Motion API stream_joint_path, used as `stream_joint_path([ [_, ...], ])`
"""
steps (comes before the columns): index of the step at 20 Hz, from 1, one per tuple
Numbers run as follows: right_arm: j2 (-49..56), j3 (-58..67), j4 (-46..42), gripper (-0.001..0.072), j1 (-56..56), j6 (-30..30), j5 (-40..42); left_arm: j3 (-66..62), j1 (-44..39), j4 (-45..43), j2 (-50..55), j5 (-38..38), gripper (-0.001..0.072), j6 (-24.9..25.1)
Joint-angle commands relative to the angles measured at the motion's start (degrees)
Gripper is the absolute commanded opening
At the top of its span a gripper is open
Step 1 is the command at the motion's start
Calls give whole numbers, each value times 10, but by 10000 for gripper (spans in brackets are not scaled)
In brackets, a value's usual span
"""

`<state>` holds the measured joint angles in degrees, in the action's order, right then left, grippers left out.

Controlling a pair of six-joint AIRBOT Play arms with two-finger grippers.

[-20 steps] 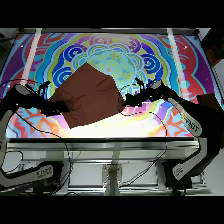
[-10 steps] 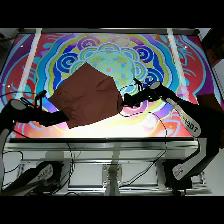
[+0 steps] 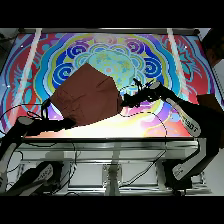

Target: Fold the clothes and pants, and hang the long-sleeved shirts on hangers.

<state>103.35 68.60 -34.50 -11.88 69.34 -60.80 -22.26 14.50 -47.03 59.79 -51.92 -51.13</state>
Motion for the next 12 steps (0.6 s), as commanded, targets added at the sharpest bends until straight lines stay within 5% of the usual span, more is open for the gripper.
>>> stream_joint_path([
  [1, 0, 1, 0, 7, 0, 0, -4, 10, -23, 39, 20, 33, 549, 37],
  [4, -7, 19, -3, 7, 0, -66, -54, 10, -64, 47, 30, 21, 420, 36],
  [6, -28, 31, -9, 6, 0, -76, -57, -2, -69, 47, 29, -8, 16, 36],
  [12, -191, 45, -72, 6, 0, -75, 4, -182, -65, 56, -15, -143, 19, 36],
])
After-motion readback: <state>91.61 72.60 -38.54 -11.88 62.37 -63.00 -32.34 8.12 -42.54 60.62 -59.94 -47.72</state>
